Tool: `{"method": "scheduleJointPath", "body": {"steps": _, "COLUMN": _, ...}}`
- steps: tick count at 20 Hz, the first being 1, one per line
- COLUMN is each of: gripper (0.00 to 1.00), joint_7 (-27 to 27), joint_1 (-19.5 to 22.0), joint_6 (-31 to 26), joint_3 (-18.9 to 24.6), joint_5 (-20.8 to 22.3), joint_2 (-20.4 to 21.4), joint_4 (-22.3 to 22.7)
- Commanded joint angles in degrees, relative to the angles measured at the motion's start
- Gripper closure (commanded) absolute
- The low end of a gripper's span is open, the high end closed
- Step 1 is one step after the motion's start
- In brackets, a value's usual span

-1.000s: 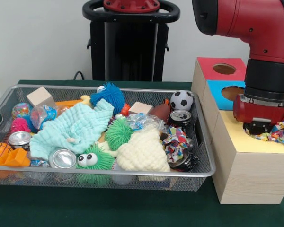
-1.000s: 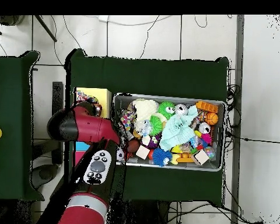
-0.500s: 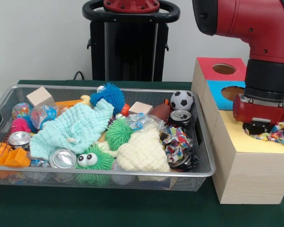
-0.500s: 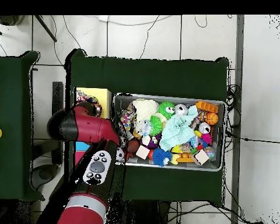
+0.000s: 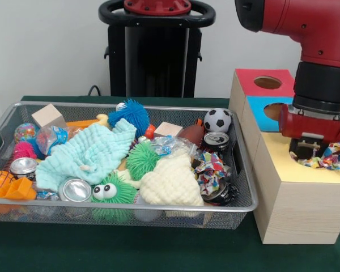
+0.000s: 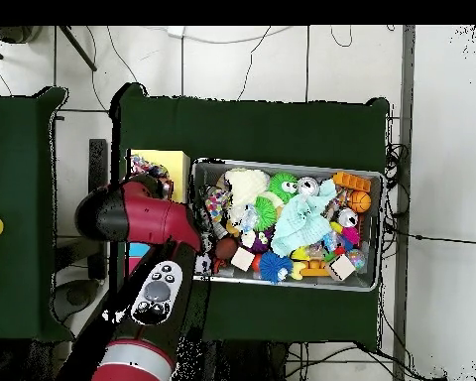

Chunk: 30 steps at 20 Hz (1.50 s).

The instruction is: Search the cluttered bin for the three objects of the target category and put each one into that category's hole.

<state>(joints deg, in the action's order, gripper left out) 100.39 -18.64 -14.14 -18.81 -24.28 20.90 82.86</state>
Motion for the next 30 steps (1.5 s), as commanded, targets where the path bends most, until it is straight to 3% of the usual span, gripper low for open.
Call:
{"method": "scheduleJointPath", "body": {"steps": 1, "gripper": 0.00, "joint_7": 14.2, "joint_1": -1.7, "joint_6": -15.6, "joint_3": -0.1, "joint_5": -1.2, "joint_2": 2.4, "joint_4": -1.0}}
{"method": "scheduleJointPath", "body": {"steps": 18, "gripper": 0.00, "joint_7": 14.4, "joint_1": -1.9, "joint_6": -16.4, "joint_3": -0.4, "joint_5": -1.2, "joint_2": 3.1, "joint_4": -1.2}}
{"method": "scheduleJointPath", "body": {"steps": 30, "gripper": 0.00, "joint_7": 13.9, "joint_1": -2.1, "joint_6": -25.2, "joint_3": -2.9, "joint_5": -0.1, "joint_2": 6.7, "joint_4": -3.3}}
